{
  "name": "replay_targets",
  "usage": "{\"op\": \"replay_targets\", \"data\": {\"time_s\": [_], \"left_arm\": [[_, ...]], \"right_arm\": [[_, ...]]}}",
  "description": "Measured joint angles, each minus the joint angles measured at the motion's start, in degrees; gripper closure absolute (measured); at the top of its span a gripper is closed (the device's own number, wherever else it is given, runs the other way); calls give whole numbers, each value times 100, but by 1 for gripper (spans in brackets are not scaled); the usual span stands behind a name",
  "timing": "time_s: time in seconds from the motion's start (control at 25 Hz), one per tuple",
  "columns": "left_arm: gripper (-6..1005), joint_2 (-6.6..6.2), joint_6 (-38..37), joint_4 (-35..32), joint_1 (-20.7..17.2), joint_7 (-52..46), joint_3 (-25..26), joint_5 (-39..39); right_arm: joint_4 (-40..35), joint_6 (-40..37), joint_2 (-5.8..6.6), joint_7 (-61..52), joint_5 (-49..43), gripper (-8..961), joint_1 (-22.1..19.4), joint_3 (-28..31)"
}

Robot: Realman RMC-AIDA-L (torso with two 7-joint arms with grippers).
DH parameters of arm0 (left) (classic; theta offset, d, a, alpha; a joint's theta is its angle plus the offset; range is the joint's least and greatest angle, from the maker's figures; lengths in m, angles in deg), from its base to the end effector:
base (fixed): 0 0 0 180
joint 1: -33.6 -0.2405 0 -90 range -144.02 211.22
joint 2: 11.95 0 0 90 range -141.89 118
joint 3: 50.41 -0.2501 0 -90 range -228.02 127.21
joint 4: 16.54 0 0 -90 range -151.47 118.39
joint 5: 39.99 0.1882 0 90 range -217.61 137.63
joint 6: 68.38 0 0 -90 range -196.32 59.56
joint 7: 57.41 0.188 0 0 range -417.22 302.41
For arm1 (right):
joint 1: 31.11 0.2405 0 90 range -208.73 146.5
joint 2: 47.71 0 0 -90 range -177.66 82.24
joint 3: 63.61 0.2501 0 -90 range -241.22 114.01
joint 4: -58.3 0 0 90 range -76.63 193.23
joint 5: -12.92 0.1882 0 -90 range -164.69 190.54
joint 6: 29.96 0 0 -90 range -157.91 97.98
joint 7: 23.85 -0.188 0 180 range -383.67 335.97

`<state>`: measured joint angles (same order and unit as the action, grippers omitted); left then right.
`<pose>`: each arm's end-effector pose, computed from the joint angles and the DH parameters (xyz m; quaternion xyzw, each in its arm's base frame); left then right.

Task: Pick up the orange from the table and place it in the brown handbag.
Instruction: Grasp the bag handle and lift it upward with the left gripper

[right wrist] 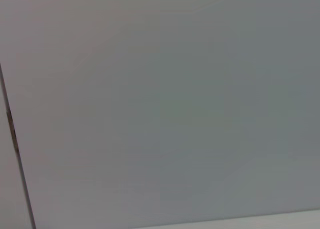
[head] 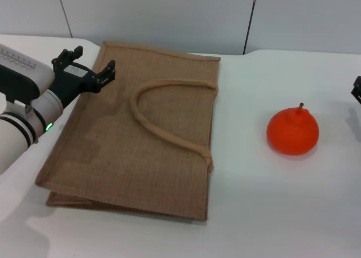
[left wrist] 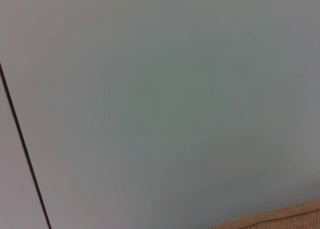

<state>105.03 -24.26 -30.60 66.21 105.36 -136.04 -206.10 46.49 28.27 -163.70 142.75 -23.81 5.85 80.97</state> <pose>-0.2841 0.4234 -0.0154 -0.7925 -0.1967 -0.1935 0.5438 0.3299 0.3941 -0.0048 -0.6704 0.3489 0.2527 0.6042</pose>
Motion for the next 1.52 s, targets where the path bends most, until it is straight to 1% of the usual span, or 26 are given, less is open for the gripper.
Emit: {"op": "replay_targets", "data": {"time_s": [0.88,1.2,1.36,1.44,1.52], "left_arm": [[157,-1,0,-14,-1,-32,21,0],[156,-27,-34,-49,43,-488,-10,39],[156,-58,-347,-203,57,-983,-17,375],[156,-64,-536,-435,13,-1244,-19,671],[156,-64,-726,-825,-116,-1578,-26,1037]], "right_arm": [[4,-6,4,-5,5,59,4,0],[4,-11,7,-5,1,58,-14,-8],[22,-153,11,-5,-3,58,-25,-13],[26,-185,14,-5,-8,58,-24,-18],[27,-193,15,-5,-9,58,-31,-19]]}}
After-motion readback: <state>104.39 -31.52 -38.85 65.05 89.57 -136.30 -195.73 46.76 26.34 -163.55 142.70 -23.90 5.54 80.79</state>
